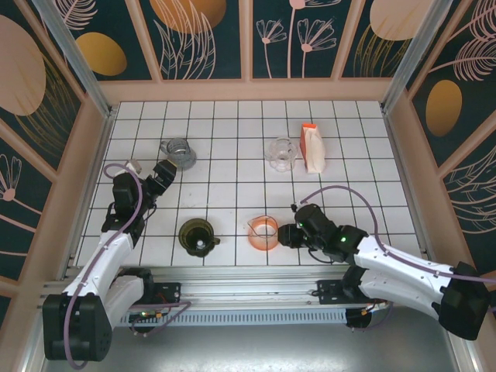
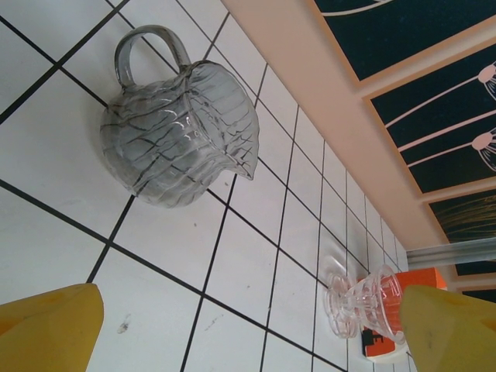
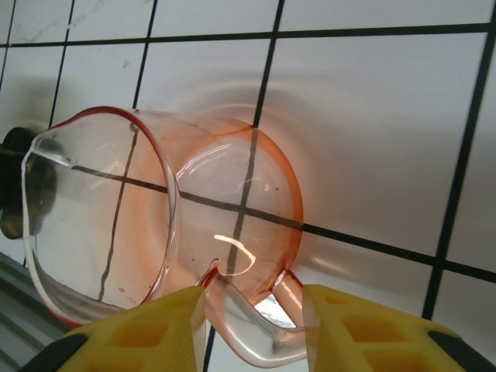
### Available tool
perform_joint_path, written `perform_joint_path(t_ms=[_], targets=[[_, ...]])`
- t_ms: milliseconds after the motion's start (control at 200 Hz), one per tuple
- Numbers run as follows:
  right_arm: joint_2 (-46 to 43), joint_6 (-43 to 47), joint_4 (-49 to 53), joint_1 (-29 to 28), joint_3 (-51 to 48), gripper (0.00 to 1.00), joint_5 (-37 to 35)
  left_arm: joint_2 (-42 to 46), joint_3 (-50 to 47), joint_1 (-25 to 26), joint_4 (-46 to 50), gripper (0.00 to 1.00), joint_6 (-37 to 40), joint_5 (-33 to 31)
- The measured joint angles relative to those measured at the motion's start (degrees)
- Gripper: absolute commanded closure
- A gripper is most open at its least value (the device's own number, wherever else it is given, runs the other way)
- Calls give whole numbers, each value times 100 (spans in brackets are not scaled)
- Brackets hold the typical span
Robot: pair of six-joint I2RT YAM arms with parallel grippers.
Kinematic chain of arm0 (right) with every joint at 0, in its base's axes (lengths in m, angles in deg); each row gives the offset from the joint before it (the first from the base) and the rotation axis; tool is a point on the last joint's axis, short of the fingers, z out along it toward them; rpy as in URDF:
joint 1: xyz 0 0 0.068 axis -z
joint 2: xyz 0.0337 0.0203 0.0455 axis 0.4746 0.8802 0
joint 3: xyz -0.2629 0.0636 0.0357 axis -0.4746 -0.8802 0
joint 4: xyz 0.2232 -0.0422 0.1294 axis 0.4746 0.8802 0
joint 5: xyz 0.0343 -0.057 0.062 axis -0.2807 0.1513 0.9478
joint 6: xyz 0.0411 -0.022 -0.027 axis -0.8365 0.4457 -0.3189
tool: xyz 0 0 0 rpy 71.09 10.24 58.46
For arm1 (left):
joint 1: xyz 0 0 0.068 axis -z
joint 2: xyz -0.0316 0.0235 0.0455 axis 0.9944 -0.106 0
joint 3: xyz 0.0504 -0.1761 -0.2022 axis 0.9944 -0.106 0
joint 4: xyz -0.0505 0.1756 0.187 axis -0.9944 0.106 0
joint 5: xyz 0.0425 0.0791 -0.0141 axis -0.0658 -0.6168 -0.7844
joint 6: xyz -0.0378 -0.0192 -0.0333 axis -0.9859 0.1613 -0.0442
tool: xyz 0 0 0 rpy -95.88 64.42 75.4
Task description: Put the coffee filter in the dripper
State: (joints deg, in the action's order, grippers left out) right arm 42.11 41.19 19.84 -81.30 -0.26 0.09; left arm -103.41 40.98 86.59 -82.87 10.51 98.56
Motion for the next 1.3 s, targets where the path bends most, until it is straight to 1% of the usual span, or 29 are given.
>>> perform_joint_path(t_ms=[45,170,330,475,610,731,806,971,1036,1156,1301], targets=[[42,2,-50,-20,0,63,17,-11,-2,0,7,2,-7,0],[155,4,-188,-61,0,57,20,-33,0,0,4,2,-11,0],[310,22,-361,-151,0,57,11,-50,0,0,4,2,-37,0],[424,22,-507,-356,11,58,-31,-63,0,0,7,2,-50,0],[529,24,-584,-570,35,53,-96,-63,0,0,7,2,-52,0],[629,66,-599,-739,46,46,-210,-76,0,0,4,2,-74,0],[686,68,-599,-835,61,45,-284,-96,0,0,4,2,-94,0],[850,144,-660,-1049,142,50,-474,-98,-2,0,4,2,-114,0],[920,195,-719,-1123,170,55,-529,-98,-2,0,4,2,-114,0],[1038,262,-857,-1215,208,60,-579,-98,-2,0,4,2,-114,0],[1145,330,-968,-1241,245,64,-658,-96,-2,0,4,1,-114,0]])
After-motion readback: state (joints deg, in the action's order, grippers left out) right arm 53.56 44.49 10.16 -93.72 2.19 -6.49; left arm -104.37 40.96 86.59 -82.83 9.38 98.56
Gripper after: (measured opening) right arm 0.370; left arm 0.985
